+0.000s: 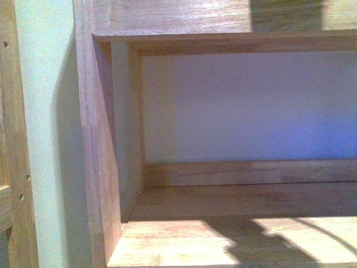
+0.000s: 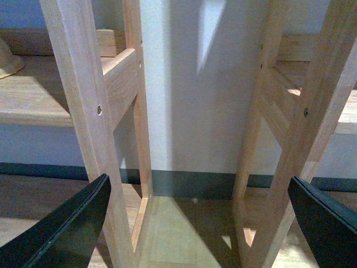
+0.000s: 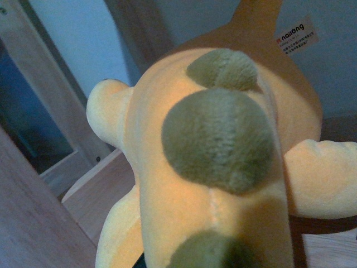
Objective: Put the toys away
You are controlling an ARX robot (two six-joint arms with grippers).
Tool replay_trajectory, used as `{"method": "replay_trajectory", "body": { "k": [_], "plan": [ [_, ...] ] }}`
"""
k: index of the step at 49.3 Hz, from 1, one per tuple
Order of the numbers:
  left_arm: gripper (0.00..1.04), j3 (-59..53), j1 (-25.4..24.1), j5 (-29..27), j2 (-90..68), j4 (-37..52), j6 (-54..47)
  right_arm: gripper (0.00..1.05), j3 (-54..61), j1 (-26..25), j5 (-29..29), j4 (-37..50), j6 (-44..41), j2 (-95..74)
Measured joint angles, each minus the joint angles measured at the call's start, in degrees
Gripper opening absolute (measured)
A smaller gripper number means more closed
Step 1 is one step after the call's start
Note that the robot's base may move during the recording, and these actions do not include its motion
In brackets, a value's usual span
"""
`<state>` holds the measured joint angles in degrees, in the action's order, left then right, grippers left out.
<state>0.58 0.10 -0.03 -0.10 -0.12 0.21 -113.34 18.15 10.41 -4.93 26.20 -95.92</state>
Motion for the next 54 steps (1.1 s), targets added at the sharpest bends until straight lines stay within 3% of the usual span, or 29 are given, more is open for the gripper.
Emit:
{"method": "replay_trajectory", "body": {
  "k": [20, 54],
  "plan": [
    [0.98, 0.0, 0.0, 0.0, 0.0, 0.0, 0.0, 0.07, -3.2, 4.1, 1.1, 1.7, 3.0, -3.8],
    [0.98, 0.0, 0.0, 0.0, 0.0, 0.0, 0.0, 0.09, -12.5, 3.6, 0.3, 0.0, 4.7, -10.1]
  ]
}}
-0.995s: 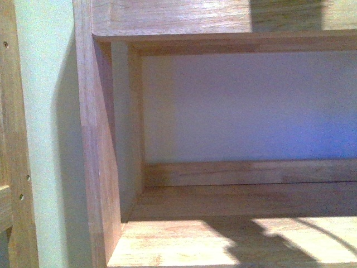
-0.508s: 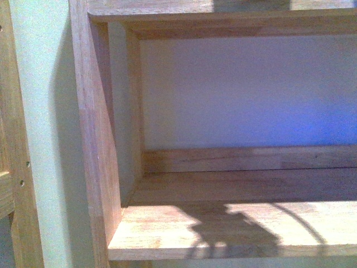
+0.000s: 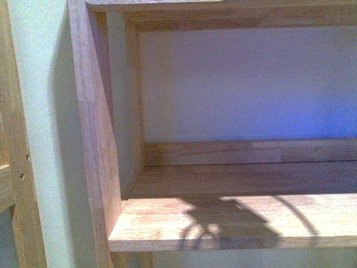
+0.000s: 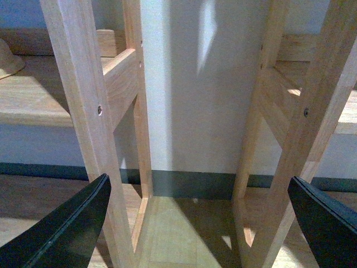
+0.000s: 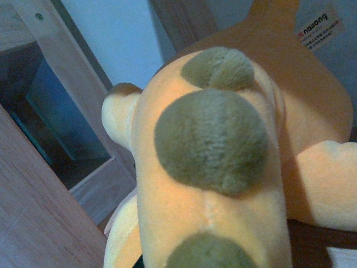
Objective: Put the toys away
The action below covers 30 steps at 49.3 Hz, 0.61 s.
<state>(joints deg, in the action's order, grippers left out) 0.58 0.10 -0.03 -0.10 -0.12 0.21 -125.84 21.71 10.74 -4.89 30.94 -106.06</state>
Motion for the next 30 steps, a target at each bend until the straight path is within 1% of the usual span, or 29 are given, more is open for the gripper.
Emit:
{"method": "replay_trajectory", "body": {
  "k": [4, 6, 9, 11, 16, 19, 20, 23, 24, 29, 30],
  "plan": [
    [0.98, 0.0, 0.0, 0.0, 0.0, 0.0, 0.0, 0.21, 0.0, -0.5, 0.0, 0.0, 0.0, 0.0],
    [0.98, 0.0, 0.0, 0.0, 0.0, 0.0, 0.0, 0.25, 0.0, -0.7, 0.1, 0.0, 0.0, 0.0],
    [0.98, 0.0, 0.0, 0.0, 0.0, 0.0, 0.0, 0.34, 0.0, -1.0, 0.1, 0.0, 0.1, 0.0],
    [0.98, 0.0, 0.0, 0.0, 0.0, 0.0, 0.0, 0.38, 0.0, -1.1, 0.1, 0.0, 0.1, 0.0],
    [0.98, 0.0, 0.0, 0.0, 0.0, 0.0, 0.0, 0.52, 0.1, -1.4, -0.3, 0.8, 0.1, 0.0],
    [0.98, 0.0, 0.0, 0.0, 0.0, 0.0, 0.0, 0.59, 0.5, -1.4, -0.5, 1.2, 0.1, 0.3],
    [0.98, 0.0, 0.0, 0.0, 0.0, 0.0, 0.0, 0.64, 0.9, -1.4, -0.7, 1.7, 0.1, 0.5],
    [0.98, 0.0, 0.0, 0.0, 0.0, 0.0, 0.0, 0.74, 1.9, -1.5, -1.6, 2.5, 0.1, 1.2],
    [0.98, 0.0, 0.0, 0.0, 0.0, 0.0, 0.0, 0.78, 2.6, -1.5, -2.2, 2.9, 0.0, 1.7],
    [0.98, 0.0, 0.0, 0.0, 0.0, 0.0, 0.0, 0.95, 5.0, -1.8, -3.9, 4.5, -0.5, 3.8],
    [0.98, 0.0, 0.0, 0.0, 0.0, 0.0, 0.0, 0.96, 5.3, -1.9, -4.0, 4.6, -0.6, 4.1]
  ]
}}
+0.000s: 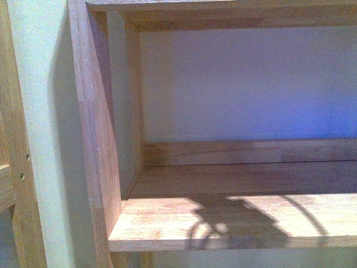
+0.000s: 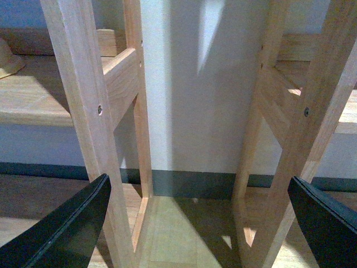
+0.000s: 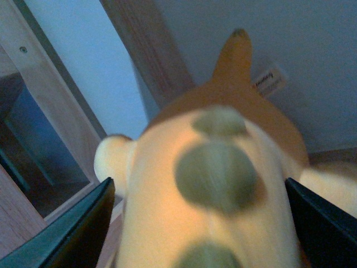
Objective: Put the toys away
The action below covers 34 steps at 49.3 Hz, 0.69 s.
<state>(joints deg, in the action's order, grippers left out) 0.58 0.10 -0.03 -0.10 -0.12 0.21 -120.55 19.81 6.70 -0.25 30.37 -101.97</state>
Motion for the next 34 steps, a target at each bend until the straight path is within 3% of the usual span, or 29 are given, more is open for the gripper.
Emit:
{"method": "replay_trajectory", "body": {
  "k": [19, 34],
  "plan": [
    [0.98, 0.0, 0.0, 0.0, 0.0, 0.0, 0.0, 0.98, 8.7, -3.3, -3.3, 3.7, -3.8, 10.5],
    [0.98, 0.0, 0.0, 0.0, 0.0, 0.0, 0.0, 0.98, 23.3, -5.0, -5.5, 8.7, -14.5, 24.7]
  ]
}}
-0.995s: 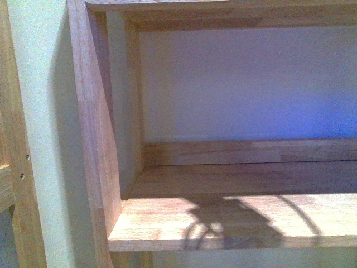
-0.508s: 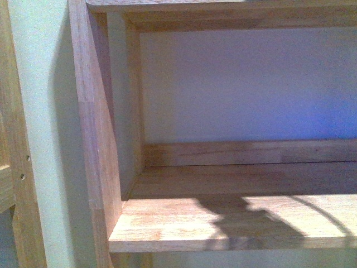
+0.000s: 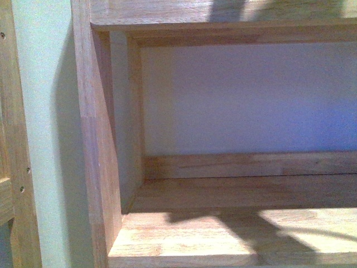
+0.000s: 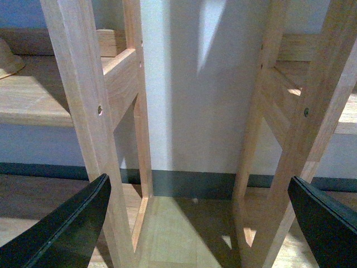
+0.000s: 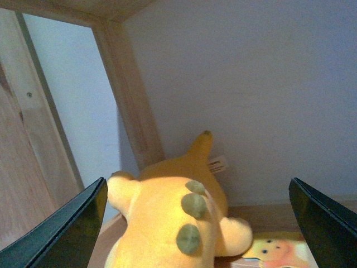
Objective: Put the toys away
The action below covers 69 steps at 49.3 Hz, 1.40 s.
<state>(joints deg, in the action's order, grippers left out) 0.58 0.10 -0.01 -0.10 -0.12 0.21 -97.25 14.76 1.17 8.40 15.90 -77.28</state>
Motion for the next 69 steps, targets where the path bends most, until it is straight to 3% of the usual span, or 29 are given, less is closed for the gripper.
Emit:
{"method": "replay_trajectory", "body": {
  "k": [10, 14, 34, 39, 48, 58, 62, 65, 69],
  "plan": [
    [0.98, 0.0, 0.0, 0.0, 0.0, 0.0, 0.0, 0.98, 12.0, -2.7, 2.1, 4.1, -7.6, 11.8],
    [0.98, 0.0, 0.0, 0.0, 0.0, 0.0, 0.0, 0.98, 20.0, -6.6, 4.7, 6.4, -9.5, 19.3],
    [0.98, 0.0, 0.0, 0.0, 0.0, 0.0, 0.0, 0.98, 48.5, -23.0, 18.6, 6.6, -5.7, 44.0],
    [0.98, 0.0, 0.0, 0.0, 0.0, 0.0, 0.0, 0.98, 54.3, -24.9, 20.0, 6.5, -4.7, 48.4],
    [0.98, 0.0, 0.0, 0.0, 0.0, 0.0, 0.0, 0.98, 64.3, -23.6, 19.4, 5.3, -3.6, 53.8],
    [0.98, 0.0, 0.0, 0.0, 0.0, 0.0, 0.0, 0.98, 75.1, -14.9, 12.0, 6.2, -6.4, 59.6],
    [0.98, 0.0, 0.0, 0.0, 0.0, 0.0, 0.0, 0.98, 77.5, -12.5, 11.7, 6.2, -7.6, 60.6],
    [0.98, 0.0, 0.0, 0.0, 0.0, 0.0, 0.0, 0.91, 75.5, -10.1, 3.1, -1.5, -10.2, 60.5],
    [0.98, 0.0, 0.0, 0.0, 0.0, 0.0, 0.0, 0.81, 74.0, -11.8, 0.0, -10.7, -12.4, 61.0]
  ]
}}
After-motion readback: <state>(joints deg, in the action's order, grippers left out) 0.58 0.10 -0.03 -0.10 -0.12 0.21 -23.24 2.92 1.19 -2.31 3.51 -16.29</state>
